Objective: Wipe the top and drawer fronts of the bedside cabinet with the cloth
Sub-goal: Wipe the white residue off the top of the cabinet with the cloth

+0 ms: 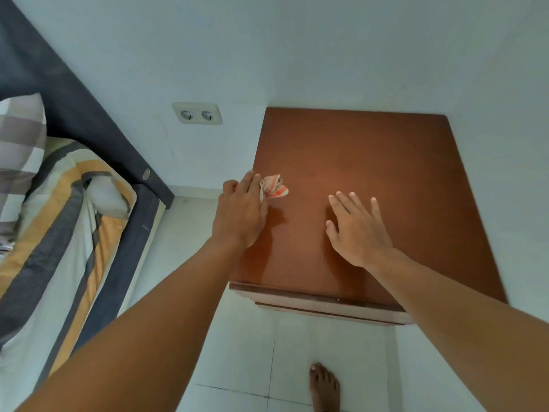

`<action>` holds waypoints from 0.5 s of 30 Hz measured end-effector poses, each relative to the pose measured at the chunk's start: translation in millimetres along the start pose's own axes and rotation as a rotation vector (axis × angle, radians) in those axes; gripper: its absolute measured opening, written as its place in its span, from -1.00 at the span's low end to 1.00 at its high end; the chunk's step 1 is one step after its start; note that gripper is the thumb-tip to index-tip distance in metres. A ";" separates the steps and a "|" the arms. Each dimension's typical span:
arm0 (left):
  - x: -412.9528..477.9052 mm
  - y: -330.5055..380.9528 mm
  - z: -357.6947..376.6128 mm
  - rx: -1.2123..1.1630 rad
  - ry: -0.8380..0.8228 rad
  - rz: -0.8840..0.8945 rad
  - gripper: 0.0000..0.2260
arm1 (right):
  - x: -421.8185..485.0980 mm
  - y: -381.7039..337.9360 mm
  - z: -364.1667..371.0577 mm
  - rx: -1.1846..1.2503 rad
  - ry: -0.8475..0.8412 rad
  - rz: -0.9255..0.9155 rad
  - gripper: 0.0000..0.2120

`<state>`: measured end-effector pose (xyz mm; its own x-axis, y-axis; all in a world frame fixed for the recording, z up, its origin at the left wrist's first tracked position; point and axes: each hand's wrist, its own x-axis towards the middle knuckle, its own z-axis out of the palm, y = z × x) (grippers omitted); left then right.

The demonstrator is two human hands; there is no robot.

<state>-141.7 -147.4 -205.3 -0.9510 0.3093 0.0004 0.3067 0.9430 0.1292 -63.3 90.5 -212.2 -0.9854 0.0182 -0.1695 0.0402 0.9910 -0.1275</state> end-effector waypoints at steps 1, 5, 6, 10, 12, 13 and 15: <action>17.7 1.9 3.2 -0.002 -0.012 0.000 -0.39 | 13.9 2.1 1.9 0.006 0.008 -0.007 -0.42; 60.1 13.7 22.0 -0.044 -0.078 -0.050 -0.47 | 59.9 8.8 11.4 0.020 0.009 -0.019 -0.41; 62.7 14.7 31.4 -0.058 -0.094 -0.070 -0.49 | 65.9 9.4 14.4 0.033 0.011 -0.015 -0.42; 45.3 15.1 58.2 -0.062 -0.067 -0.087 -0.41 | 68.2 4.6 27.1 0.077 0.077 0.014 -0.43; 28.1 17.3 59.7 -0.080 -0.068 -0.117 -0.39 | 67.1 2.4 25.1 0.071 0.068 0.026 -0.43; 18.1 19.9 57.5 -0.093 -0.075 -0.124 -0.39 | 67.3 2.2 22.1 0.063 0.051 0.028 -0.43; -5.7 23.3 53.4 -0.098 -0.084 -0.126 -0.39 | 67.8 1.0 14.6 0.032 0.011 0.030 -0.43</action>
<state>-127.0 -120.6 -255.3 -0.9736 0.2028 -0.1045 0.1764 0.9597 0.2189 -127.6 90.8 -238.1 -0.9853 0.0497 -0.1633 0.0752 0.9852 -0.1538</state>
